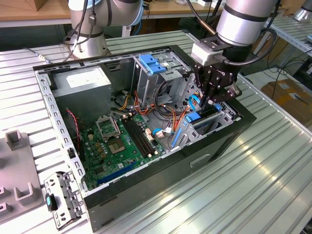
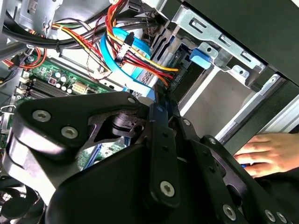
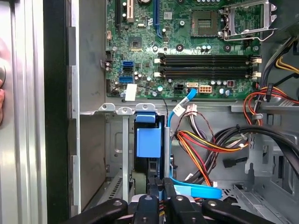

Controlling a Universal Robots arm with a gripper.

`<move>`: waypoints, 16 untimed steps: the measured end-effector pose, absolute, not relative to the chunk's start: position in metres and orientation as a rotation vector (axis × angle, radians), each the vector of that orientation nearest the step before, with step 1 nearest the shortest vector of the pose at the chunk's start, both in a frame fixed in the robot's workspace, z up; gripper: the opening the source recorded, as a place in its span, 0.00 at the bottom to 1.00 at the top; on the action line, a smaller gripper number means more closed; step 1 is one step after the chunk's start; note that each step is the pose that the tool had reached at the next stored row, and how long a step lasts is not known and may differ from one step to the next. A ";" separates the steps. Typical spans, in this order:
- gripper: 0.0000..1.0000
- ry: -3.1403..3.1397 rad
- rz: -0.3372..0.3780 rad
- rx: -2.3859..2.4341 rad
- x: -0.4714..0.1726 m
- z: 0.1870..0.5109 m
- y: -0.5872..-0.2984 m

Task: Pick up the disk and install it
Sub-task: 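Insert the second disk wire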

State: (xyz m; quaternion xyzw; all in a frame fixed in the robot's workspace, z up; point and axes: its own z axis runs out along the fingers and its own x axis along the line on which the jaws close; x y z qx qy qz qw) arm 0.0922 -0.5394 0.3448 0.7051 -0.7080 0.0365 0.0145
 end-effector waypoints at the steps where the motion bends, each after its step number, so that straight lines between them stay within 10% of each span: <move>1: 0.16 -2.205 0.112 2.196 0.092 0.345 -0.540; 16: 0.16 -2.239 0.042 2.228 0.092 0.347 -0.549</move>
